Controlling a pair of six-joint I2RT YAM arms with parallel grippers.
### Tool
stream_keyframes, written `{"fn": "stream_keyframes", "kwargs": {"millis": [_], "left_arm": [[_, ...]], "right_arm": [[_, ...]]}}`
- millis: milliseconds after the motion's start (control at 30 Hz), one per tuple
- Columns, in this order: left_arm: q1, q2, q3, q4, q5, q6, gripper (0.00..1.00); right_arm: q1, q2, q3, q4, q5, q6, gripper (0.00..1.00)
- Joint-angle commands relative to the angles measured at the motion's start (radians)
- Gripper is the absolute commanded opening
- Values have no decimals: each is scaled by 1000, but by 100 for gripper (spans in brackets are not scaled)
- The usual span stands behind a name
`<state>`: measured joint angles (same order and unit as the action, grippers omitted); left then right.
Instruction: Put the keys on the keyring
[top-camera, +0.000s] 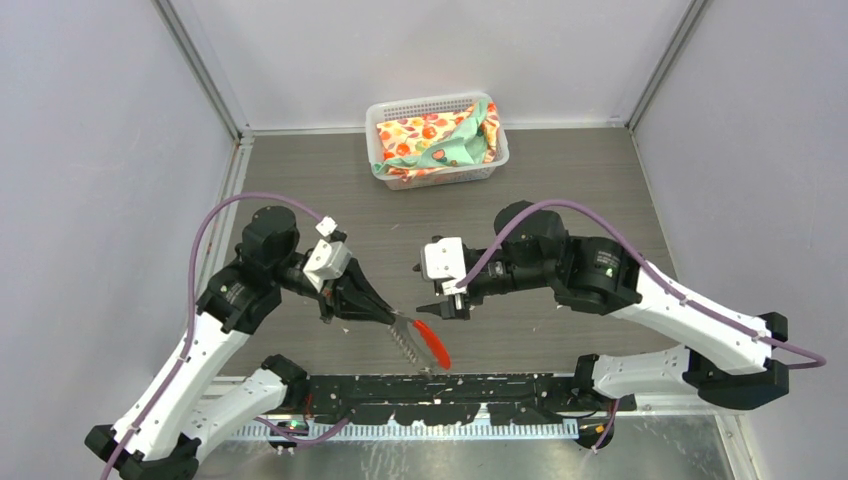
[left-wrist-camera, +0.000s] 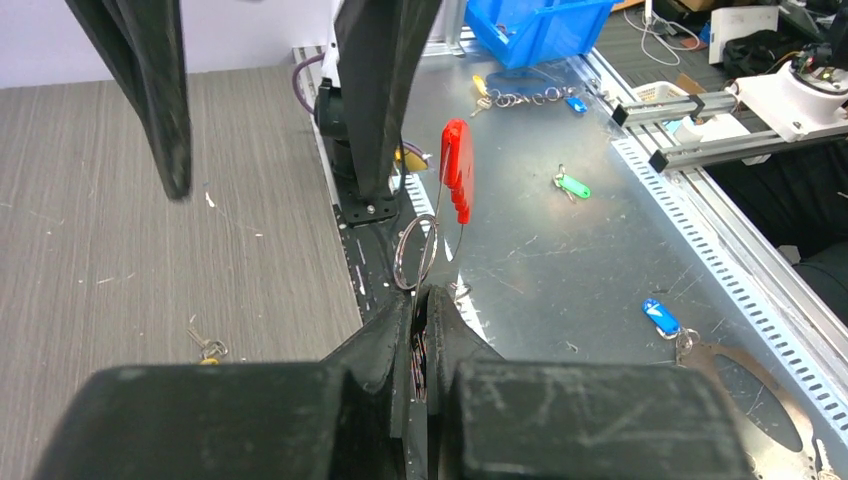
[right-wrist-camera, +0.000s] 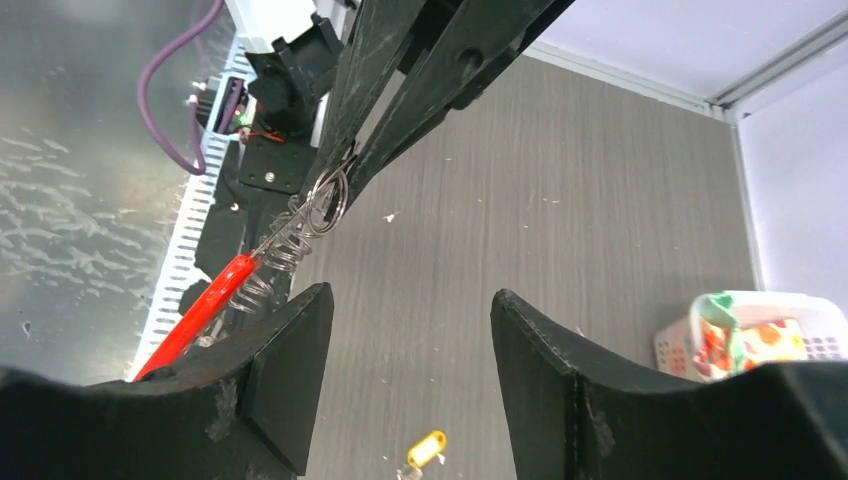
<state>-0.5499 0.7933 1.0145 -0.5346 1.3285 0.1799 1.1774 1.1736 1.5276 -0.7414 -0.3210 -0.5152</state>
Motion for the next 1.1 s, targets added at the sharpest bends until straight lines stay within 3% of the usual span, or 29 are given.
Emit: {"fn": "stream_keyframes", "kwargs": {"millis": [0,300,600,700,867,1067], "left_arm": [[-2,-17,42,91,31,-57,0],[-2,-2,71,106,33,-91,0],[-2,0,61,146,25,-121,0],[-2,-1,57,160,30,-131,0],[-2,-11,67,182,47,-147,0],[-2,-5,76,225,45,-174,0]], "right_arm": [[1,-61,-154,331,-67,101,64],[14,-92,-274,592,-58,134,50],[42,-135,-286,581,-97,141,47],[44,-132,-276,539,-76,131,49],[43,-157,-297,491,56,104,63],[43,-139,-310,545,8,128,65]]}}
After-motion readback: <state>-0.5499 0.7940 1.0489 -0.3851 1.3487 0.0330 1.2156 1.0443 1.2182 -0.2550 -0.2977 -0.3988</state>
